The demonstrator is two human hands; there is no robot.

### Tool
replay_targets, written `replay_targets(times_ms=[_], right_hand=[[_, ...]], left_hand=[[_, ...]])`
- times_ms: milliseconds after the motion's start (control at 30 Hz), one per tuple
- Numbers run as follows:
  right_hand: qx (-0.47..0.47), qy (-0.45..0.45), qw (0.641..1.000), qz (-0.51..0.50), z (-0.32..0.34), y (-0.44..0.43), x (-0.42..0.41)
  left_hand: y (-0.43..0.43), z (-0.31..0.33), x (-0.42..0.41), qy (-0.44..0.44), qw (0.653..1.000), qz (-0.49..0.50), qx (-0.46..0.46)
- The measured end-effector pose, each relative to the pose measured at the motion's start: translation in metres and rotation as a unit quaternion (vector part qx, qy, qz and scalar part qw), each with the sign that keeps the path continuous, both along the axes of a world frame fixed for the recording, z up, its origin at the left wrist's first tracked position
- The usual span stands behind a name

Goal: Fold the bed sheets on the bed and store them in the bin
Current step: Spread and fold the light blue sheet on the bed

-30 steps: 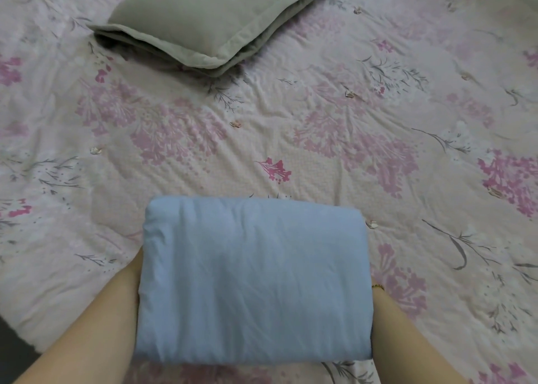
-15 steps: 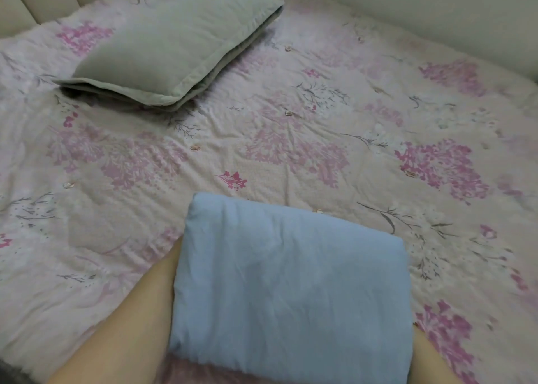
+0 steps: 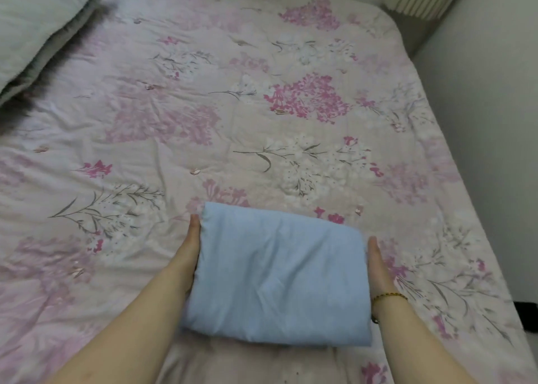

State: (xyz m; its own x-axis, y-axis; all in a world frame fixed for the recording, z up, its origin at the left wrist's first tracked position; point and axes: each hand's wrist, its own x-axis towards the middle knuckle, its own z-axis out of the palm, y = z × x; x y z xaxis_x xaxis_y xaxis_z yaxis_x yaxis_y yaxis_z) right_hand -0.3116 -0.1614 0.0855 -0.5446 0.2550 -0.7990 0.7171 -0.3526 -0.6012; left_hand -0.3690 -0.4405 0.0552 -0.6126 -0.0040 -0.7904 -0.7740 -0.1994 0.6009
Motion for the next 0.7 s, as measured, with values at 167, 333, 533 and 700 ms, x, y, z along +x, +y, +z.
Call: replay_targets(times_ms=[167,333,533,700], right_hand=[[0.016,0.026,0.996,0.084,-0.006,0.000,0.006],[0.079,0.069,0.989,0.103,-0.021,0.002,0.005],[0.072,0.063,0.987,0.128,-0.049,0.007,0.001],[0.030,0.032,0.984,0.170,-0.072,0.012,-0.015]], left_hand=[[0.007,0.015,0.010,0.053,0.994,-0.067,-0.068],[0.001,0.000,0.009,0.067,0.989,-0.078,-0.106],[-0.011,-0.026,-0.004,-0.006,0.985,-0.106,-0.135],[-0.006,-0.044,-0.019,-0.050,0.983,-0.117,-0.135]])
